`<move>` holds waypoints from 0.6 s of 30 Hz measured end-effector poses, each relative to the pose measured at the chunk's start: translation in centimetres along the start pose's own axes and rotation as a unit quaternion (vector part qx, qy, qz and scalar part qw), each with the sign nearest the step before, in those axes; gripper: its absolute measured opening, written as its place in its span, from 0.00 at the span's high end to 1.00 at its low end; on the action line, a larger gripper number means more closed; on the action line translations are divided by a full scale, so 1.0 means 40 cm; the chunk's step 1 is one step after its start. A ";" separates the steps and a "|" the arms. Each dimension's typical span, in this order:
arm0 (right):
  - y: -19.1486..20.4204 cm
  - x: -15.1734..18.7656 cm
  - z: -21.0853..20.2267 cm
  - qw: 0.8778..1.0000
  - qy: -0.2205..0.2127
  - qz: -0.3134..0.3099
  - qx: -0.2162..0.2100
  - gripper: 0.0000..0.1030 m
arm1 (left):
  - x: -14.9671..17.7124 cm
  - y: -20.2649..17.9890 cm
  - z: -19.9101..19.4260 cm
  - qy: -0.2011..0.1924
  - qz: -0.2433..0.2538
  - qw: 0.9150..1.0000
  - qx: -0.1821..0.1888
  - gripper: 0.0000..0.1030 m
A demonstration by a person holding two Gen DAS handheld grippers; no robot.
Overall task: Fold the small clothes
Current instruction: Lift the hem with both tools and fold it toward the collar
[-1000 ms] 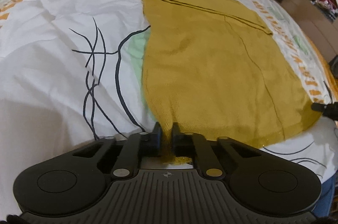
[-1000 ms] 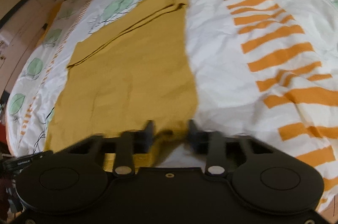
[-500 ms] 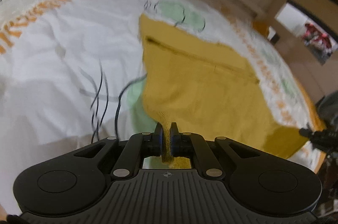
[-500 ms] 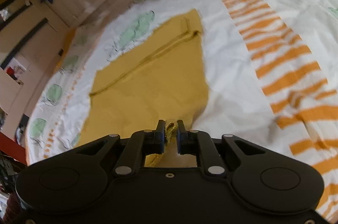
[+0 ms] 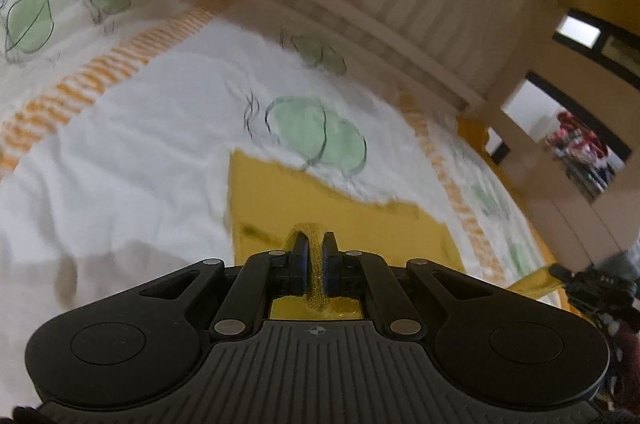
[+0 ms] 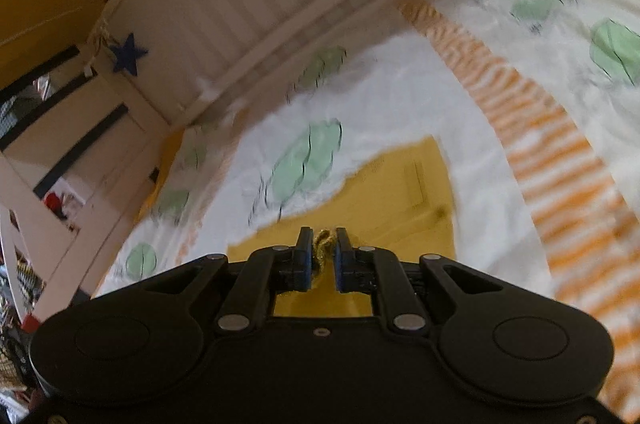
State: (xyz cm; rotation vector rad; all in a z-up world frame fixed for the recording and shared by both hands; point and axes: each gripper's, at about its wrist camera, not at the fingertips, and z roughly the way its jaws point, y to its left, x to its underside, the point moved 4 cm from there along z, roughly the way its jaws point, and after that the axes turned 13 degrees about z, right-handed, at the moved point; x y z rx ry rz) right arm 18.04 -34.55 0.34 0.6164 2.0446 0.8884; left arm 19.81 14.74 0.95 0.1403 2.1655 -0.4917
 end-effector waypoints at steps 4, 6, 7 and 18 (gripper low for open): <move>-0.012 -0.073 0.108 1.000 -0.011 0.008 0.009 0.83 | -0.067 0.037 0.091 -0.007 -0.024 1.000 -0.004 0.94; -0.022 -0.102 0.165 1.000 -0.014 0.011 0.018 0.83 | -0.092 0.057 0.144 -0.004 -0.030 0.999 -0.012 0.94; -0.028 -0.116 0.197 1.000 -0.014 0.012 0.025 0.83 | -0.103 0.061 0.174 -0.003 -0.028 0.999 -0.017 0.94; -0.090 -0.170 0.447 0.995 -0.009 -0.007 0.102 0.83 | -0.120 0.128 0.412 0.036 -0.030 0.997 -0.066 0.94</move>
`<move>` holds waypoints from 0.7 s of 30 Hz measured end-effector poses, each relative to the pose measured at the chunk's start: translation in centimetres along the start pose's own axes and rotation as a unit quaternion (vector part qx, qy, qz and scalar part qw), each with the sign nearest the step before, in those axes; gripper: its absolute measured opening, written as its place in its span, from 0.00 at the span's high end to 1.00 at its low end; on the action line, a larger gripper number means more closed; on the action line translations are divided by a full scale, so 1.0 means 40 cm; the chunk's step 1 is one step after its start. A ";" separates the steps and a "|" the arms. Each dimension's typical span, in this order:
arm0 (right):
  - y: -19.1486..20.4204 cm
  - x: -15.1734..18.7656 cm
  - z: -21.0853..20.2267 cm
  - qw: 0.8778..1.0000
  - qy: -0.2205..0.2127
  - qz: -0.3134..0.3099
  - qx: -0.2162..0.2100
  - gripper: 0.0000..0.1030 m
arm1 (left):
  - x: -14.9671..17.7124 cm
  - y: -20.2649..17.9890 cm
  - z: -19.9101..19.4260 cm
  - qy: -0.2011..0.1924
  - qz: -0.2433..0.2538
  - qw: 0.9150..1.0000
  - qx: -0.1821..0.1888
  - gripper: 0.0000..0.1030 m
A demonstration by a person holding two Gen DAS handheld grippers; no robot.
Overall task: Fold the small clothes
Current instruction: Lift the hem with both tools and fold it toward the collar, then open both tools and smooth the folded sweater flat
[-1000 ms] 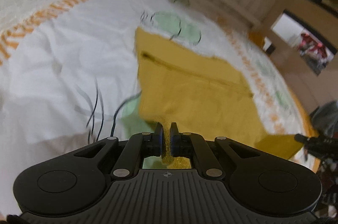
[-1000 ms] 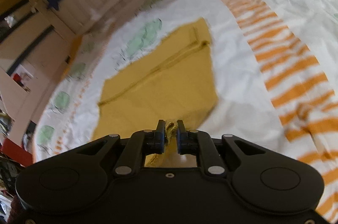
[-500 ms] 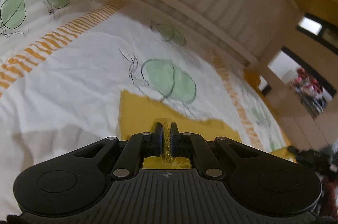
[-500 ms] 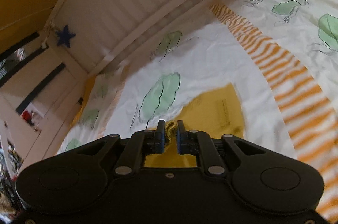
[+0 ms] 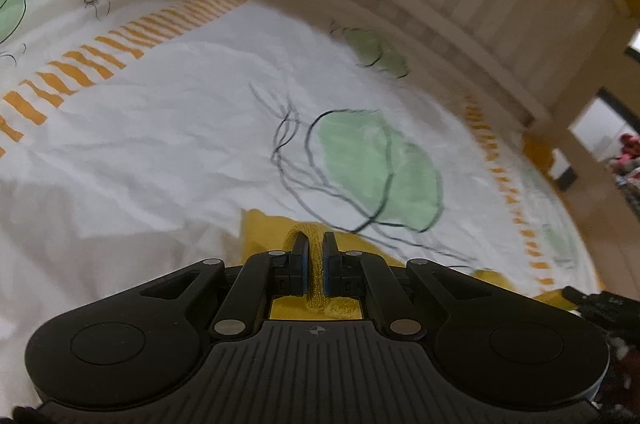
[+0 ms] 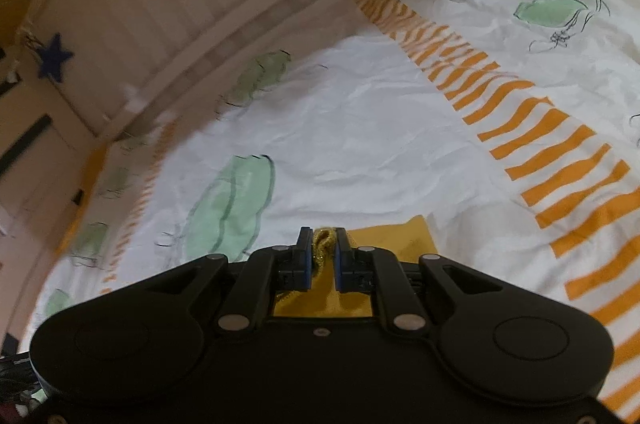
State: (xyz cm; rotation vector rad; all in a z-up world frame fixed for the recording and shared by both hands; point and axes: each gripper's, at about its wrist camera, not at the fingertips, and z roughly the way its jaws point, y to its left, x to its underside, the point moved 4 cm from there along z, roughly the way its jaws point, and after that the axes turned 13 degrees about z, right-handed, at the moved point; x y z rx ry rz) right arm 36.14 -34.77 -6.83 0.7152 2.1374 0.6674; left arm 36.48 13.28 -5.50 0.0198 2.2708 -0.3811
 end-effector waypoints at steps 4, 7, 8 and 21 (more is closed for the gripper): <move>-0.011 0.002 0.060 1.000 0.003 0.001 0.020 0.83 | 0.008 0.024 0.056 0.011 -0.020 1.000 -0.011 0.93; -0.022 0.002 0.092 0.999 0.002 0.007 0.033 0.70 | 0.006 0.049 0.078 0.005 -0.044 0.999 -0.013 0.92; -0.026 0.000 0.095 0.999 -0.004 0.011 0.036 0.66 | 0.002 0.058 0.079 -0.002 -0.051 0.999 -0.019 0.92; 0.051 0.146 -0.003 0.984 -0.010 -0.175 0.018 0.49 | 0.077 -0.067 -0.036 -0.029 0.120 0.992 -0.030 0.77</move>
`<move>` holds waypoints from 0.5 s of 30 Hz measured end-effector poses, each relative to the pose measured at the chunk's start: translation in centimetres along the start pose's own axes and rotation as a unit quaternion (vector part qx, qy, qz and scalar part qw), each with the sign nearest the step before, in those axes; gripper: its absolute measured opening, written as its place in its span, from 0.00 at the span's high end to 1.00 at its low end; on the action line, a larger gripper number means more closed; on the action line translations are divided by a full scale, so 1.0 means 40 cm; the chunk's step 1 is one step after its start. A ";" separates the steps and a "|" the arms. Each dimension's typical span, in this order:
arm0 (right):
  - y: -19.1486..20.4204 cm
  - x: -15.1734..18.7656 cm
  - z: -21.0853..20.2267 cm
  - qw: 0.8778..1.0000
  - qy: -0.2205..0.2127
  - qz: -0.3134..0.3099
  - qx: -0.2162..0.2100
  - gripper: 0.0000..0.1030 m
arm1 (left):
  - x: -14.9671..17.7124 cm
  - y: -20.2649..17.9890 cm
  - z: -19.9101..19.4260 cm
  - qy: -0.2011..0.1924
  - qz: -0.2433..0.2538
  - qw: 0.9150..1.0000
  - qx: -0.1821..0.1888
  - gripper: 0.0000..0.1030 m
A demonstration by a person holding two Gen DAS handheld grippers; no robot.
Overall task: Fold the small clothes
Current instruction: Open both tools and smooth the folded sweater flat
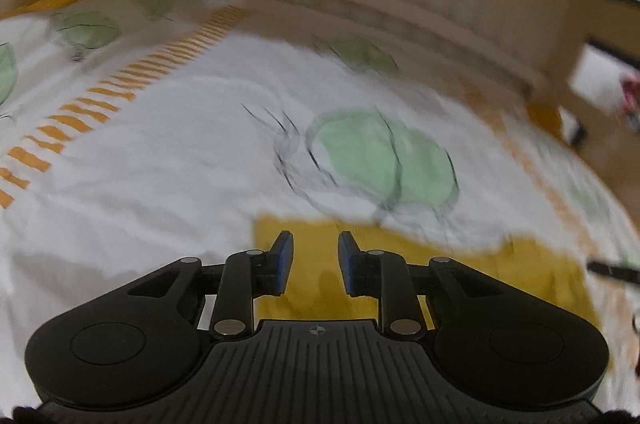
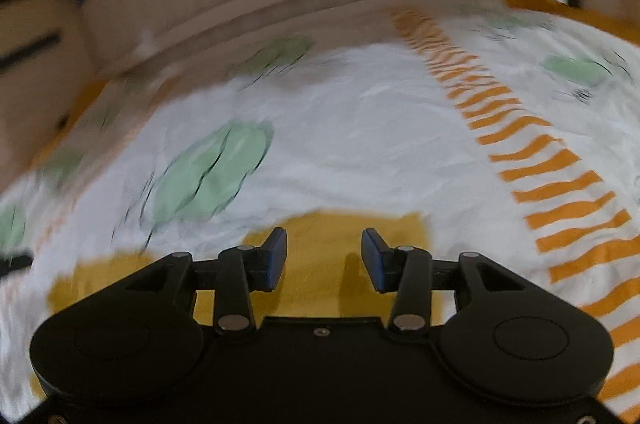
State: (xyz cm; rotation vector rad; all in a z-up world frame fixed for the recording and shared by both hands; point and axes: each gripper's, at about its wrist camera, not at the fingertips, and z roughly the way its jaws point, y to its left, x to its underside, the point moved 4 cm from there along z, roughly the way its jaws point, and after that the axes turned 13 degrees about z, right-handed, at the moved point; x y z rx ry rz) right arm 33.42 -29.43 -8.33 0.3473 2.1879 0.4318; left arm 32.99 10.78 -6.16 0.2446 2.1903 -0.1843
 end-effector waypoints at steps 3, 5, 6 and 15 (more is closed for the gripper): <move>0.056 0.062 0.006 0.998 0.021 -0.056 0.001 0.49 | 0.044 -0.069 0.000 0.019 0.049 0.998 0.020 0.77; 0.088 0.087 0.023 0.995 0.032 -0.093 0.014 0.49 | 0.068 -0.105 0.011 0.033 0.084 0.996 0.025 0.77; 0.097 0.098 0.030 0.993 0.035 -0.108 0.018 0.49 | 0.079 -0.117 0.021 0.040 0.095 0.994 0.029 0.77; 0.131 0.072 0.152 0.988 0.069 -0.124 0.061 0.50 | 0.048 -0.106 0.151 0.079 0.094 0.992 0.025 0.77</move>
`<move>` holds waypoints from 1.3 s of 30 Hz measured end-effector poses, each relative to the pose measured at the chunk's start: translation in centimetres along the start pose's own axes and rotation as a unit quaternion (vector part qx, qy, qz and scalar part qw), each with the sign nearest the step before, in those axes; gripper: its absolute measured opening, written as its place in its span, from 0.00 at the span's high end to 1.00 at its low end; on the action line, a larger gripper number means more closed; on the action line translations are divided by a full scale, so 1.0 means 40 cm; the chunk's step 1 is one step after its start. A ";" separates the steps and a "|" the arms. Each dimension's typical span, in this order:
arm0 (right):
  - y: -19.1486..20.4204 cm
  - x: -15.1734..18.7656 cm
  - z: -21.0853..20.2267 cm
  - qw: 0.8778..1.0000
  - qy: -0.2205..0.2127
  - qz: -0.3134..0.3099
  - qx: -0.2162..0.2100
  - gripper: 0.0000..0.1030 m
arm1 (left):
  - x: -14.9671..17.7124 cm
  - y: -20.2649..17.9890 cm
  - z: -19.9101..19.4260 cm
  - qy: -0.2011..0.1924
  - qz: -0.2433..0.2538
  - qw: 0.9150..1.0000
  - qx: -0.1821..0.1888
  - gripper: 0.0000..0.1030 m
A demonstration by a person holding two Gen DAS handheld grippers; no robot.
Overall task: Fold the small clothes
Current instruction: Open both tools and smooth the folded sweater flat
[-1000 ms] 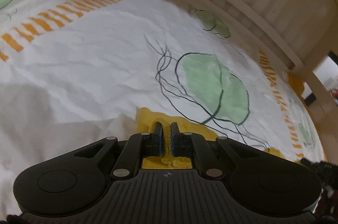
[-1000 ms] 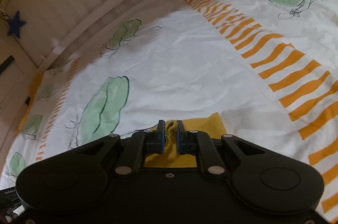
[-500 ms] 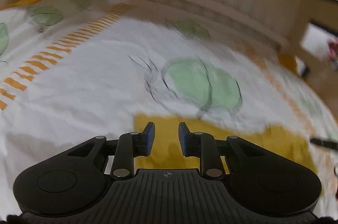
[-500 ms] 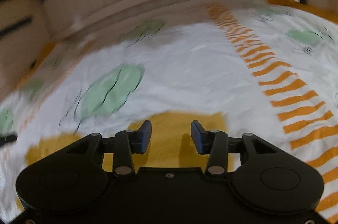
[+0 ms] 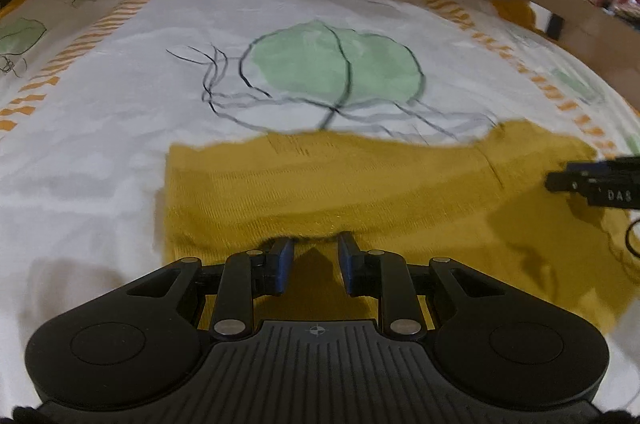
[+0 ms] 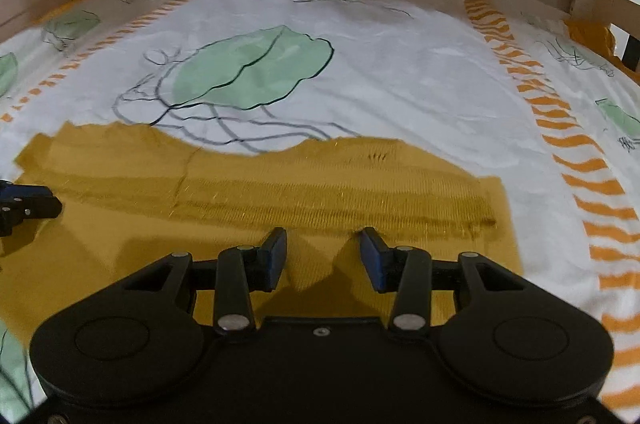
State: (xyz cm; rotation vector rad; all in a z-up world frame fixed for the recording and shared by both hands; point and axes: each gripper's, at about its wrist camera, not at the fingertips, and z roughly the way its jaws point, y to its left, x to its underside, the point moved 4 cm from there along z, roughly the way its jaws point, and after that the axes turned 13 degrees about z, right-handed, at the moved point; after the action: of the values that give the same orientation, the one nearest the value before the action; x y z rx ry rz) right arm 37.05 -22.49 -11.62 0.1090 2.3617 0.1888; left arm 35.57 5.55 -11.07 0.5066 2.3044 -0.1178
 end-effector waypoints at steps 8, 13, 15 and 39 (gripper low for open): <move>-0.030 -0.109 0.057 0.998 -0.002 0.067 0.014 0.50 | -0.115 0.109 0.027 -0.011 -0.055 0.997 -0.050 0.77; -0.058 -0.100 0.016 0.996 -0.019 0.085 -0.004 0.50 | -0.121 0.117 -0.026 -0.031 -0.060 0.997 -0.045 0.77; -0.066 -0.076 -0.005 0.996 -0.020 0.082 -0.010 0.50 | -0.097 0.097 -0.041 -0.025 -0.047 0.998 -0.034 0.76; -0.145 0.218 -0.169 0.996 -0.082 0.045 0.011 0.30 | 0.157 -0.037 -0.119 0.010 -0.055 0.998 0.009 0.70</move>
State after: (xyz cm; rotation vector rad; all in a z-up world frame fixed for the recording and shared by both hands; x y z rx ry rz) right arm 25.94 -27.74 -13.79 0.2324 2.1975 0.1900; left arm 27.85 7.31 -12.23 0.3908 2.3527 -0.1889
